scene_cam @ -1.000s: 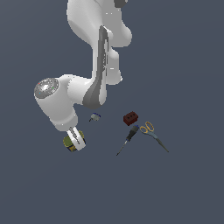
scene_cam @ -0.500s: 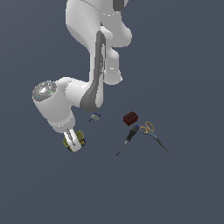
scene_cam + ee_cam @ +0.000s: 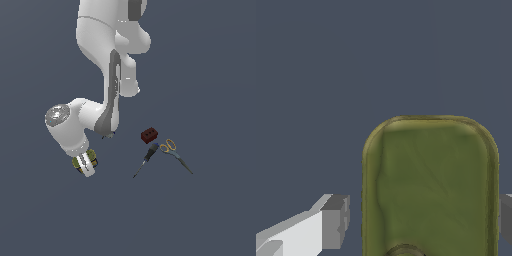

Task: Pick up a designated object from a clutter of objects.

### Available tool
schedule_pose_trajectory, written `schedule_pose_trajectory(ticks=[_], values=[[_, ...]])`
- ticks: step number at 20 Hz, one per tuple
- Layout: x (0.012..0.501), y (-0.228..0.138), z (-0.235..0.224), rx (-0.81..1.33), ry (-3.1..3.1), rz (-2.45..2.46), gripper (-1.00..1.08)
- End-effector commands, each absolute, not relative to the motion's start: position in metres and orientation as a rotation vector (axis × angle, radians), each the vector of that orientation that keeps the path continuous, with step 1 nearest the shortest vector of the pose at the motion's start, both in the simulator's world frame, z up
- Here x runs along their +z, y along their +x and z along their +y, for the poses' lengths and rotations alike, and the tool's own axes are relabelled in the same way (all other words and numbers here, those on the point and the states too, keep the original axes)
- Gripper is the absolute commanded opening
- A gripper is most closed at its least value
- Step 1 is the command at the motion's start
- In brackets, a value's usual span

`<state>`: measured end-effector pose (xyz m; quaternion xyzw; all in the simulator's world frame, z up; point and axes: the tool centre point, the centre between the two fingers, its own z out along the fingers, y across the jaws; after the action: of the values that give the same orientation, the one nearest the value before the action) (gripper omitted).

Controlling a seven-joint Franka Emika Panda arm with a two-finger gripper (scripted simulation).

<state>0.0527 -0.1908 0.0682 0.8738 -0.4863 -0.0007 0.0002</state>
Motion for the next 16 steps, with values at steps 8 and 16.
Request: schedule_pose_trajectory(ticks=[8, 16], values=[[0.0585, 0.054, -0.1912, 0.0, 2.744, -1.529, -1.0], [0.0593, 0.0542, -0.1904, 0.0, 2.746, -1.528, -1.0]])
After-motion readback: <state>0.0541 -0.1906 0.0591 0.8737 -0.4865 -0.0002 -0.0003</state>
